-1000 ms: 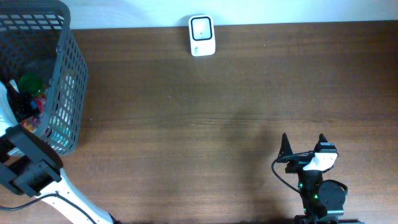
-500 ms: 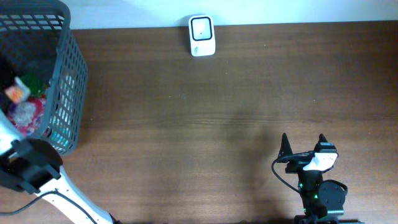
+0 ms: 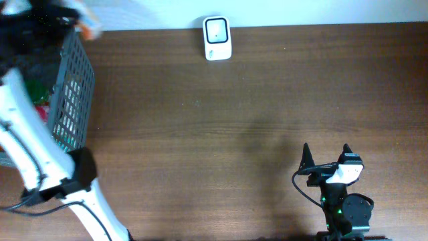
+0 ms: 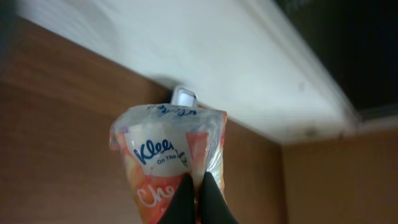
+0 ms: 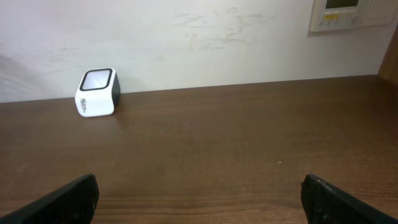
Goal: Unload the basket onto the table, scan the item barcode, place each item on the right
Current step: 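Grasp the orange tissue pack with the left gripper and lift it out, then place the orange tissue pack on the table center, release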
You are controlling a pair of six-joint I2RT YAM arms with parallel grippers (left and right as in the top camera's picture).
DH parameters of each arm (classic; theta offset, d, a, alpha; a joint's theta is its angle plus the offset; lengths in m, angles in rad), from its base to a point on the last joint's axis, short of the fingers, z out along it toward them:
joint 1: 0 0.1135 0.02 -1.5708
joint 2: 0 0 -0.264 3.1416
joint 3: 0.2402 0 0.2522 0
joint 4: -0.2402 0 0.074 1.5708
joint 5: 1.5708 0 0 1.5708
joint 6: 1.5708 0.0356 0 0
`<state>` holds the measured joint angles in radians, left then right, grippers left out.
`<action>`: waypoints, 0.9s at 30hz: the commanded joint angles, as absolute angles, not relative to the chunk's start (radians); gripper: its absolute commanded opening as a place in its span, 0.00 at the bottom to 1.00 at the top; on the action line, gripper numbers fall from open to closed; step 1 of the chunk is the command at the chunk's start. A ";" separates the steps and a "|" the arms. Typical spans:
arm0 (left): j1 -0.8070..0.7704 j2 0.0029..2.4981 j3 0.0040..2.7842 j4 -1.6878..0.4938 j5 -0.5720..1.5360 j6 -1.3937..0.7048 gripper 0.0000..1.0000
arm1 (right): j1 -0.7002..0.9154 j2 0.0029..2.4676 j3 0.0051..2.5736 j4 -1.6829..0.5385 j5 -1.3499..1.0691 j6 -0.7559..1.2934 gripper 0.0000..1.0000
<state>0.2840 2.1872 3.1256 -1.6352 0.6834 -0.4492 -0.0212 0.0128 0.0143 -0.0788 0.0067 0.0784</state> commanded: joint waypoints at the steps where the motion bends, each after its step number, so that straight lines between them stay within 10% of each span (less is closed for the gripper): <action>1: 0.044 2.165 3.103 -1.686 0.381 -0.402 0.00 | -0.027 0.006 0.006 -0.081 0.015 0.078 0.99; 9: -0.482 2.226 2.605 -1.522 0.010 -0.388 0.00 | -0.027 0.006 0.006 -0.081 0.015 0.078 0.99; 19: -0.626 2.257 2.040 -1.046 0.010 -0.583 0.01 | -0.027 0.006 0.006 -0.081 0.015 0.078 0.99; 21: -0.636 2.288 2.040 -1.031 0.011 -0.583 0.23 | -0.027 0.006 0.006 -0.081 0.015 0.078 0.99; 24: -0.631 2.277 2.080 -1.019 0.035 -0.493 0.87 | -0.027 0.006 0.006 -0.081 0.015 0.078 0.99; 27: -0.588 2.229 2.258 -1.163 0.060 -0.451 0.92 | -0.027 0.006 0.006 -0.081 0.015 0.078 0.99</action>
<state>-0.6277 2.2765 2.0937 -1.0641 0.0357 -0.5125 -0.0212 0.0128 0.0143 -0.0788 0.0071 0.0788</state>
